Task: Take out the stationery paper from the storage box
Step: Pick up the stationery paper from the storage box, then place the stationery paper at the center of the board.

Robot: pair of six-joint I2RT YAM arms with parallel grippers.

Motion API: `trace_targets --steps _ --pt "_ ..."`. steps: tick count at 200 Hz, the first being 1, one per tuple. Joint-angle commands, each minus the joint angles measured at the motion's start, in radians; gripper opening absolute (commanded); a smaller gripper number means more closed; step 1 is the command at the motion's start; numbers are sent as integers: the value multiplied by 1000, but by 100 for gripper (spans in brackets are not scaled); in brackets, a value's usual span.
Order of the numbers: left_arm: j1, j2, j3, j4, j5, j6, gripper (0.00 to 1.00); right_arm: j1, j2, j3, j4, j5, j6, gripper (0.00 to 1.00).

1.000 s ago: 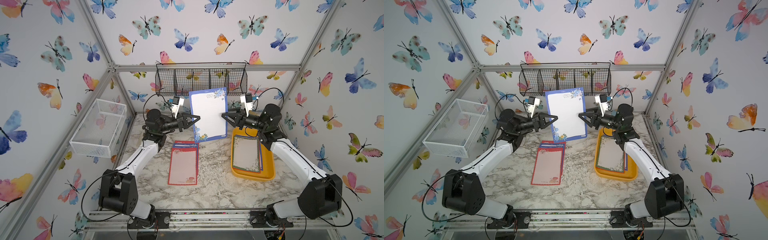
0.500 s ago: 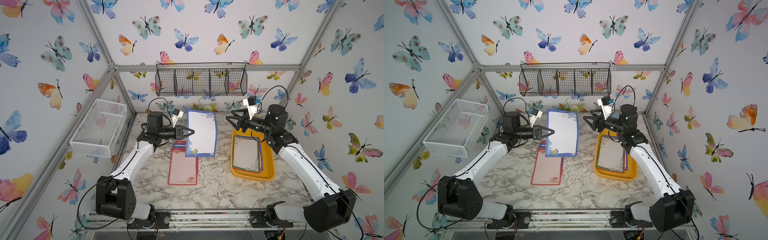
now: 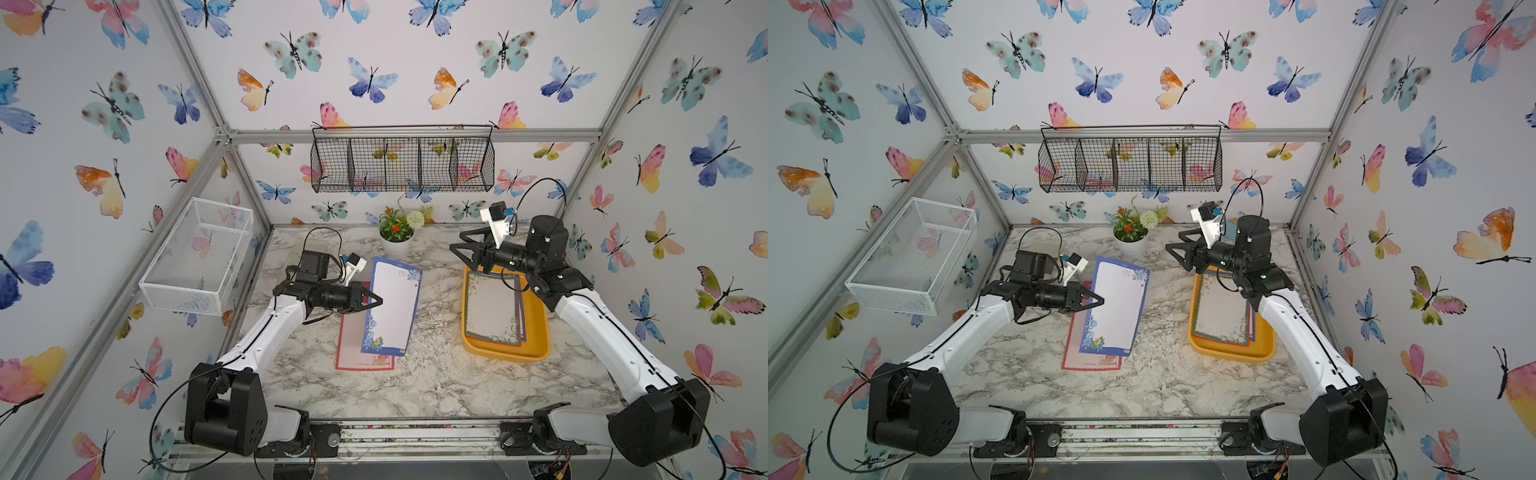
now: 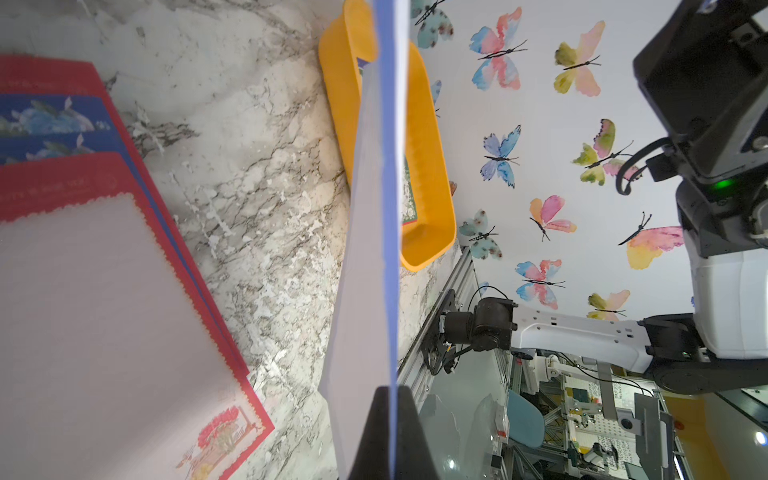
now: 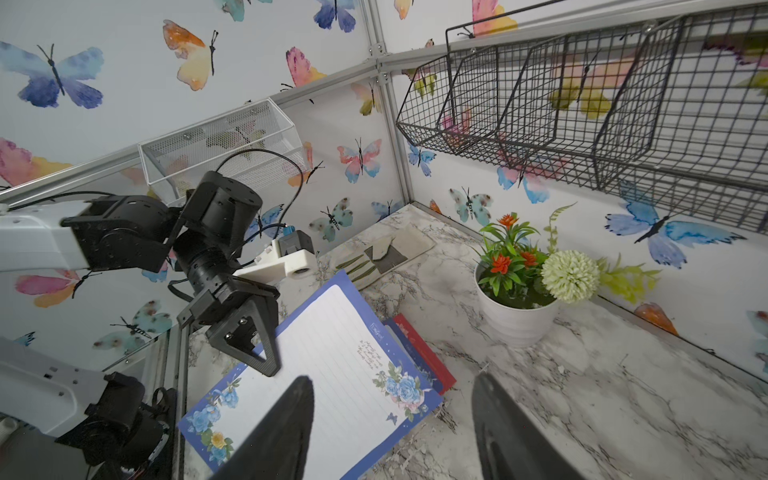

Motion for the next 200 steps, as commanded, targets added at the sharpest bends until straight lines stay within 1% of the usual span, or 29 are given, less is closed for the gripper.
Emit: trace_targets --steps 1,28,46,70,99,144,200 --pt "5 5 -30 -84 -35 35 0 6 2 -14 21 -93 10 62" --pt "35 7 -72 -87 -66 18 0 8 -13 -26 11 -86 -6 62" --pt "76 14 -103 -96 -117 13 0 8 -22 -38 4 -81 -21 62" --pt "131 31 -140 -96 -120 27 0 8 -25 -52 7 -85 -26 62" --pt "186 61 -165 -88 -150 45 0 8 -13 -49 7 -92 -28 61" --pt "197 122 -159 -96 -255 75 3 9 0 -46 -9 -90 -45 60" --pt "197 198 -120 -122 -341 96 4 18 0 -46 -29 -85 -70 59"
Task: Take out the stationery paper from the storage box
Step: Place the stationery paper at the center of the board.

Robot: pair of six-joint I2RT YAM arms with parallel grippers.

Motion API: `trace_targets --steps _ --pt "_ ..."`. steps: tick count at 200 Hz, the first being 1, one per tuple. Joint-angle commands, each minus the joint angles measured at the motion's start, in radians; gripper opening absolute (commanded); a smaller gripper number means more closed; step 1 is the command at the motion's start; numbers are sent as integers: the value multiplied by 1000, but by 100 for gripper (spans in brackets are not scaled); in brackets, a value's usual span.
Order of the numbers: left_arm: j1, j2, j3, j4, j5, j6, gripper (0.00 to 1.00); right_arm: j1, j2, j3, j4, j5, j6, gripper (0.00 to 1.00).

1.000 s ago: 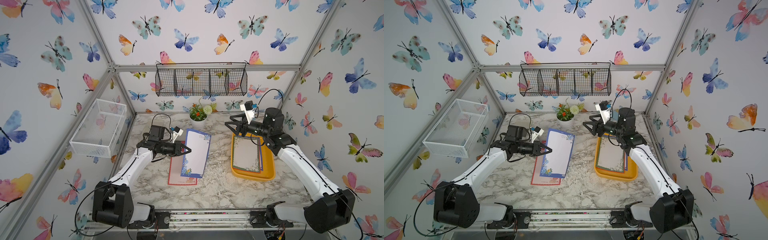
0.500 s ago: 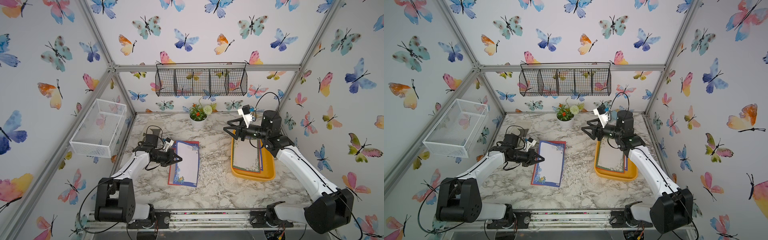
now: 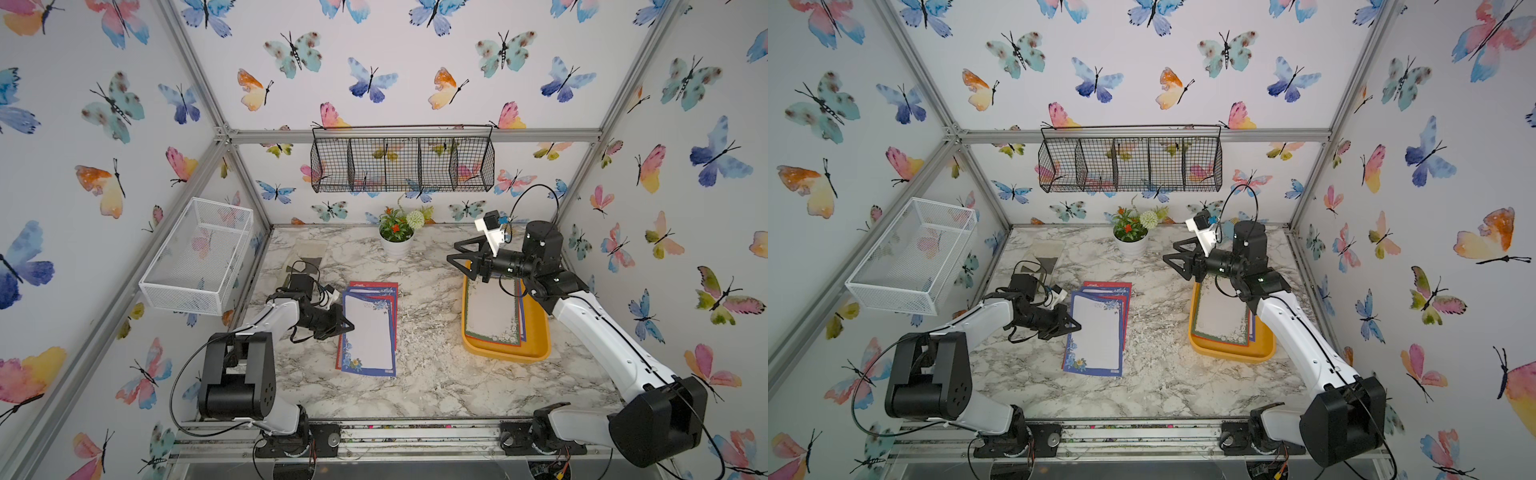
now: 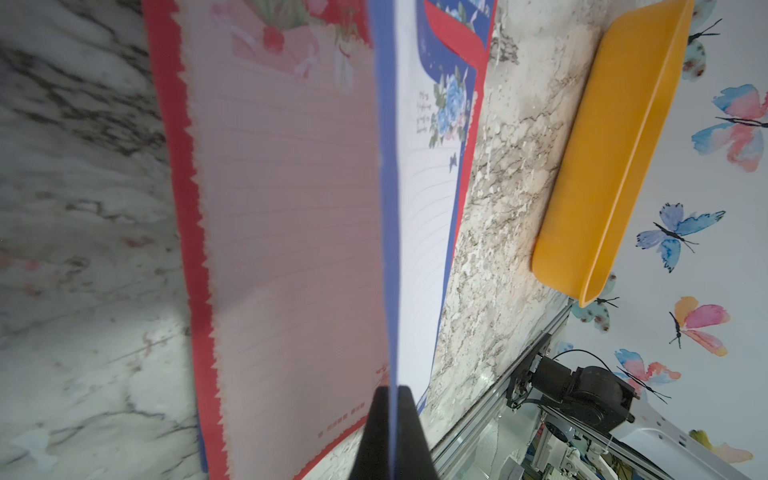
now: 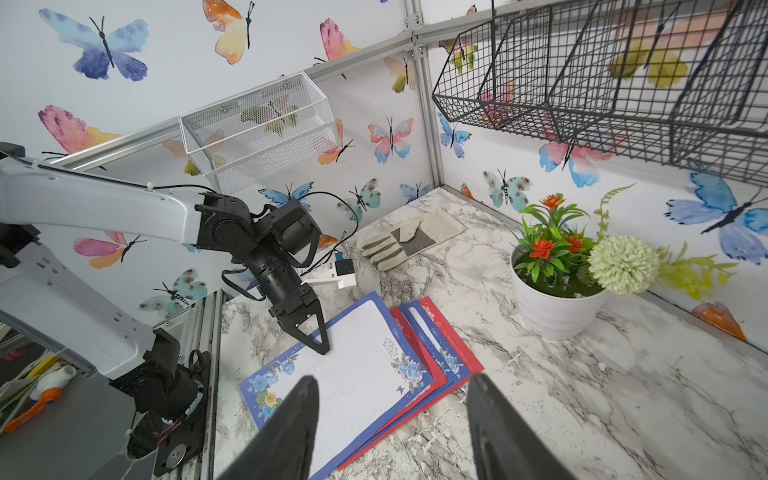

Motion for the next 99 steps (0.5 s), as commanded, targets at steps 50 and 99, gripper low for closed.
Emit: trace_targets --steps 50,99 --pt "5 92 73 -30 -92 38 5 29 4 -6 -29 -2 -51 58" --pt "3 146 96 -36 -68 58 5 42 12 2 -54 9 -67 58"
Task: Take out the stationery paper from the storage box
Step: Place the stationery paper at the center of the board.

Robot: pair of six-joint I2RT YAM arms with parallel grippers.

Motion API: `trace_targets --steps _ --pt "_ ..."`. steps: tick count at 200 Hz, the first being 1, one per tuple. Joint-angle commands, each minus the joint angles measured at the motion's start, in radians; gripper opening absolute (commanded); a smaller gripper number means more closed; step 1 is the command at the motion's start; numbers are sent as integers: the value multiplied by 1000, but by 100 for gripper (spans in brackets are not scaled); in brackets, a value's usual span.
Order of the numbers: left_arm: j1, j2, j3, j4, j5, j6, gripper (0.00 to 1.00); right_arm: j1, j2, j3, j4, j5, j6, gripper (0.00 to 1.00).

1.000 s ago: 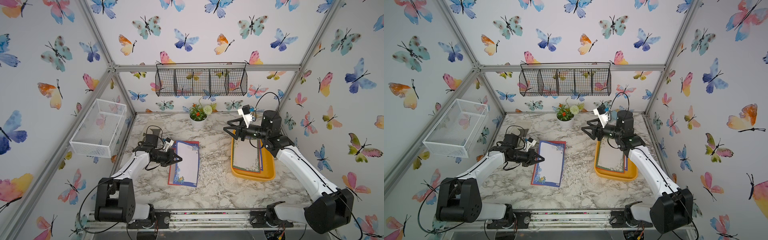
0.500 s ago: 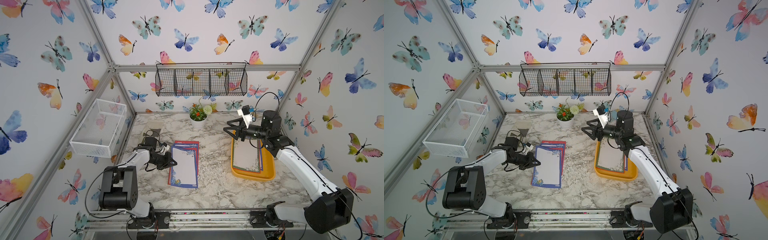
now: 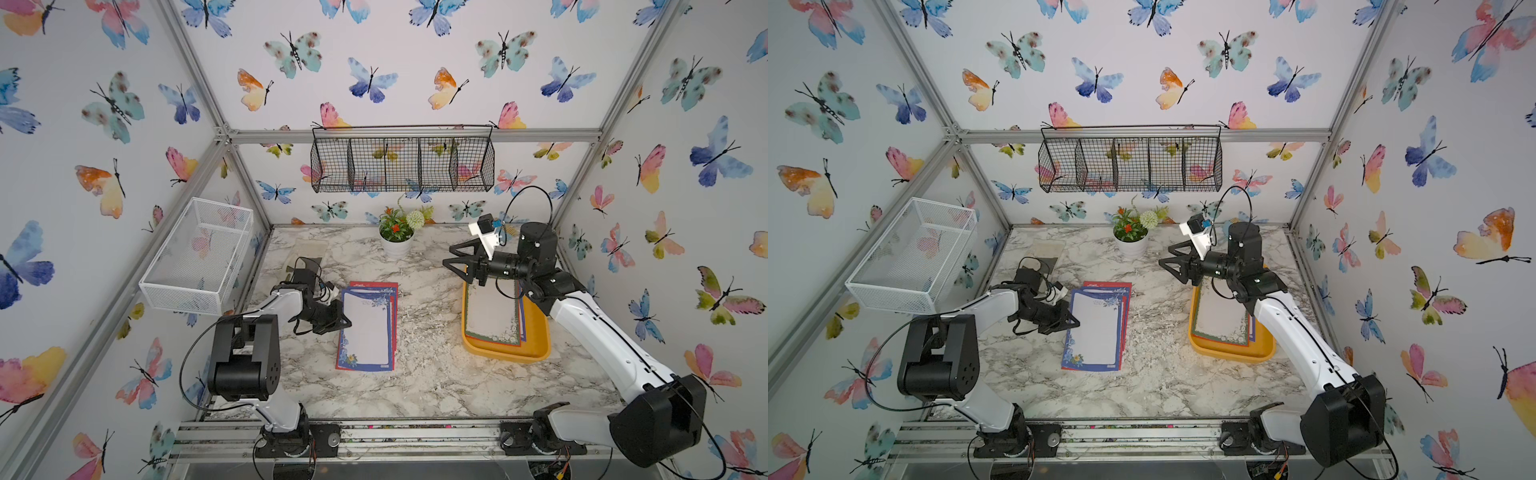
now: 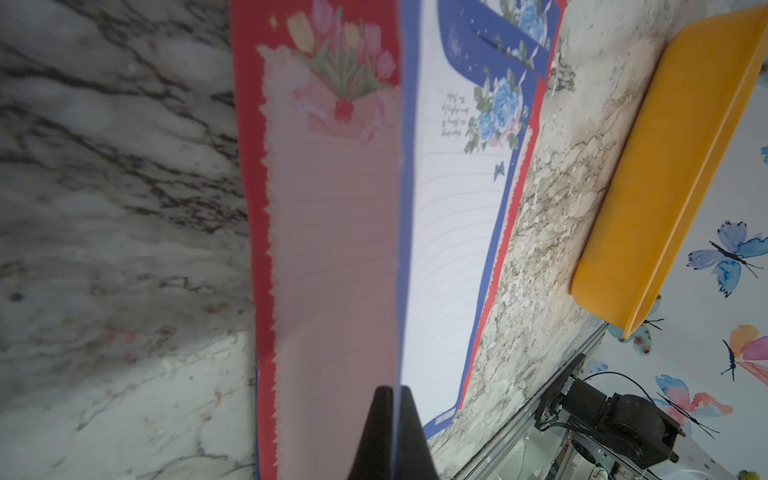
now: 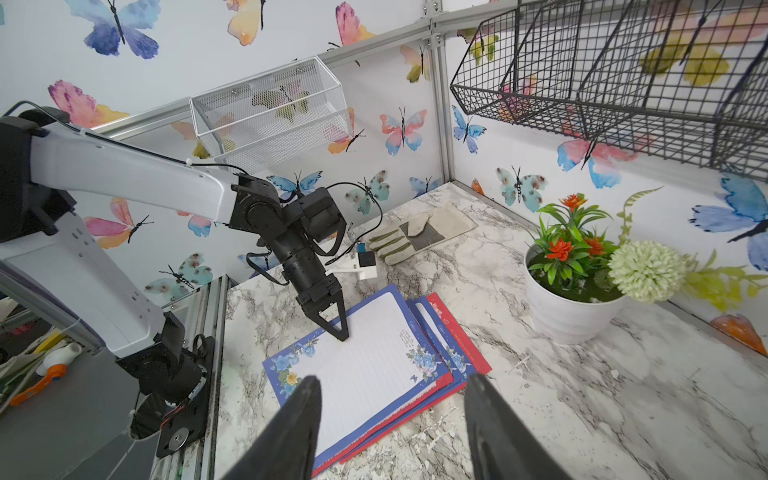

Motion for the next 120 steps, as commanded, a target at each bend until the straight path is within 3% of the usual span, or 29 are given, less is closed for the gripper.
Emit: trace_targets --steps 1,120 --pt "3 28 12 -28 2 29 5 9 8 2 -33 8 -24 58" --pt "-43 62 18 -61 -68 57 5 23 6 -5 -46 28 -47 57"
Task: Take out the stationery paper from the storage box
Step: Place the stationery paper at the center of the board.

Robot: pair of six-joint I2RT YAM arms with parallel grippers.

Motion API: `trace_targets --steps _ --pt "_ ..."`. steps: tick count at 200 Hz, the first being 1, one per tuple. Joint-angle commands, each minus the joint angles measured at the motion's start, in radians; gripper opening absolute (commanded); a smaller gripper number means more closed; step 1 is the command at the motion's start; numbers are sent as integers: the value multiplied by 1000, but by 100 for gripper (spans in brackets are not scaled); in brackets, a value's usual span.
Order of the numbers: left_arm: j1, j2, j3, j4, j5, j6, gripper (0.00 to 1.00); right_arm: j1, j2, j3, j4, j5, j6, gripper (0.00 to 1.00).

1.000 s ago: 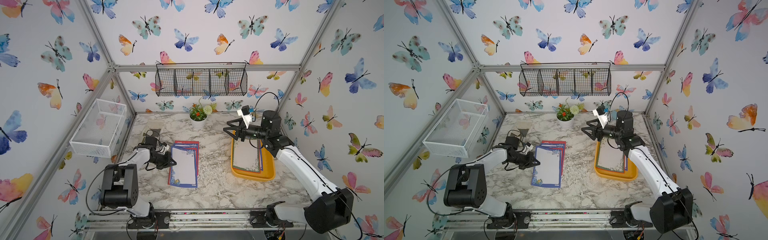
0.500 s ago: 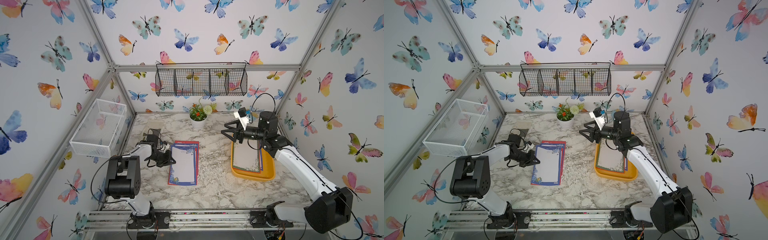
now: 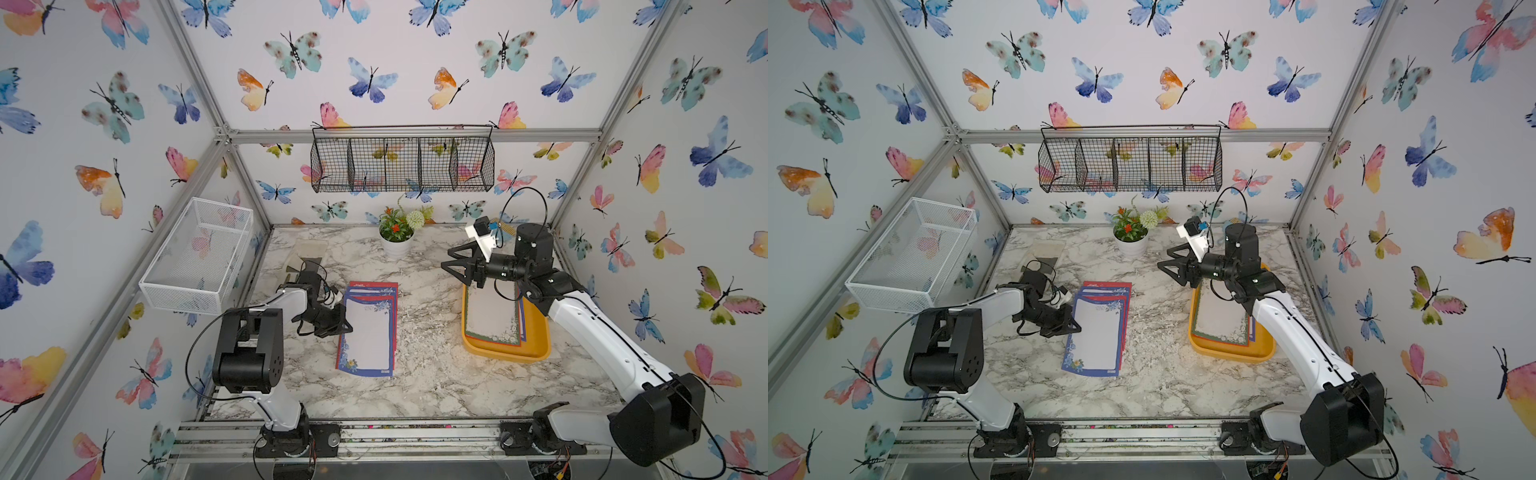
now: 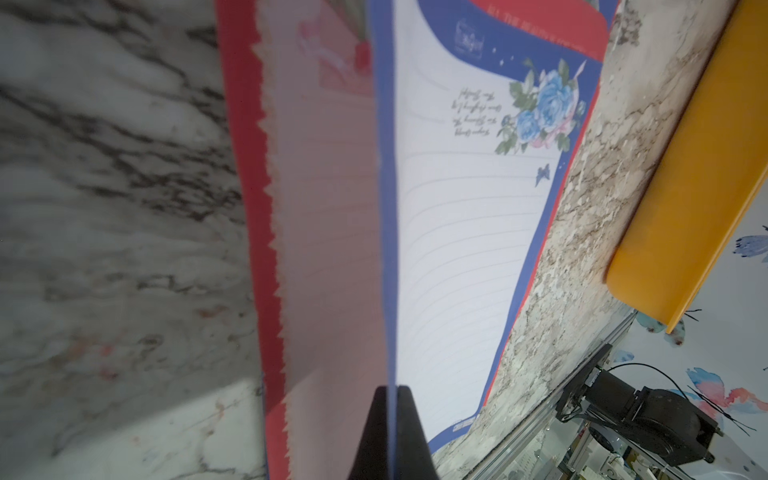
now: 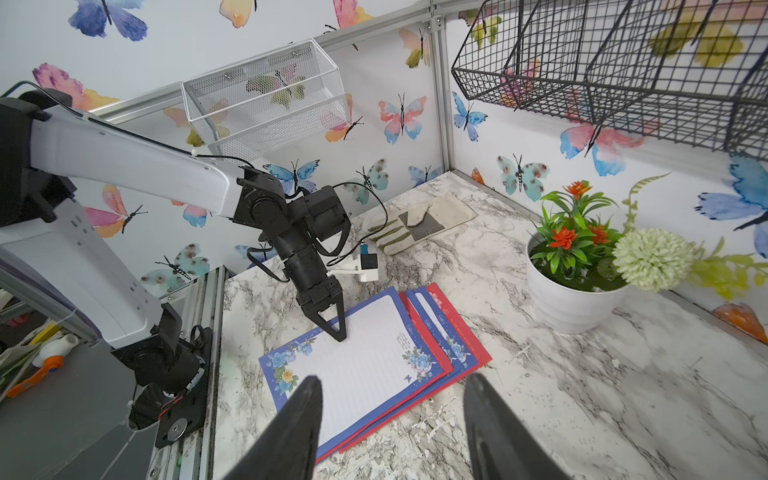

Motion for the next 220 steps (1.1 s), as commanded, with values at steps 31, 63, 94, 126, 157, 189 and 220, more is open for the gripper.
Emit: trace_targets --steps 31,63,94,126,157,189,220 --pt "-7 18 27 -33 -48 17 10 13 -7 -11 -15 13 -28 57" --pt "-5 10 31 -33 -54 11 24 15 -14 -17 -21 57 -40 56" --pt "-6 0 28 -30 -86 -1 28 18 -17 -13 -32 63 -46 56" --pt "11 -23 24 -21 -131 -24 35 20 -29 -14 -40 92 -49 56" --pt "35 -62 7 -4 -188 -49 39 20 -45 -19 -51 156 -50 56" --pt "66 -114 -7 17 -236 -71 40 19 -53 -22 -53 199 -43 57" --pt "73 -188 0 66 -312 -93 40 19 -39 -17 -78 311 -1 58"
